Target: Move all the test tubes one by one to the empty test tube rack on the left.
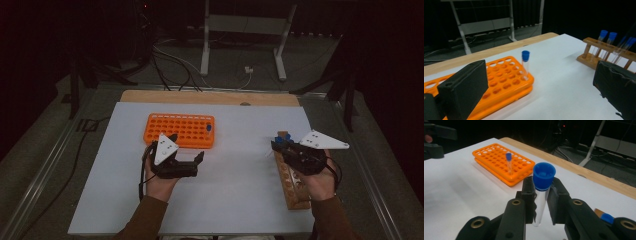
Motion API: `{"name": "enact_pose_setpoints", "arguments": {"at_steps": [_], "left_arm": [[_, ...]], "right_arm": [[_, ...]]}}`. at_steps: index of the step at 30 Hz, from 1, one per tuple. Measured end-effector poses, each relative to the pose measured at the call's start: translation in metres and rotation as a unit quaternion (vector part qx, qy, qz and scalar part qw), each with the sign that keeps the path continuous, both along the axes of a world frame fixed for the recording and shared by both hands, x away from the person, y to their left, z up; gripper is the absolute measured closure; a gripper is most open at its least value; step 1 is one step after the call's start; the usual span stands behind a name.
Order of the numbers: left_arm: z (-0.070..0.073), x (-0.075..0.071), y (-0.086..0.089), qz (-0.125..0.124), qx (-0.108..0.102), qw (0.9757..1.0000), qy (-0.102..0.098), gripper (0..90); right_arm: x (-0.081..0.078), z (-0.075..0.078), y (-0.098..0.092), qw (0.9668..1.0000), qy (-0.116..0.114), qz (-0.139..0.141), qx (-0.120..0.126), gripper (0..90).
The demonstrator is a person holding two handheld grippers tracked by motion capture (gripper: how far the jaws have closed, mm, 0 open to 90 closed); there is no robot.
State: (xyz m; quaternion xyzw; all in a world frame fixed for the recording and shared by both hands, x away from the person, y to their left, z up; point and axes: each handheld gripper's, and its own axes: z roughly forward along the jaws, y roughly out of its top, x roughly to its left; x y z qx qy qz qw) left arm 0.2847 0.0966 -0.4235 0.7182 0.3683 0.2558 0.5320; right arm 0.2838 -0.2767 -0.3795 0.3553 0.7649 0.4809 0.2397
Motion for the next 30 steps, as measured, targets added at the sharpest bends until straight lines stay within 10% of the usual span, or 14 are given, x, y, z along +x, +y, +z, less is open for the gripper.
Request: {"name": "enact_pose_setpoints", "arguments": {"at_steps": [30], "left_arm": [[-0.009, 0.014, -0.069, -0.065, 0.006, 0.9979, 0.006, 3.0]], "right_arm": [[0.011, -0.008, 0.046, 0.9982, 0.031, 0.05, 0.008, 77.2]]}}
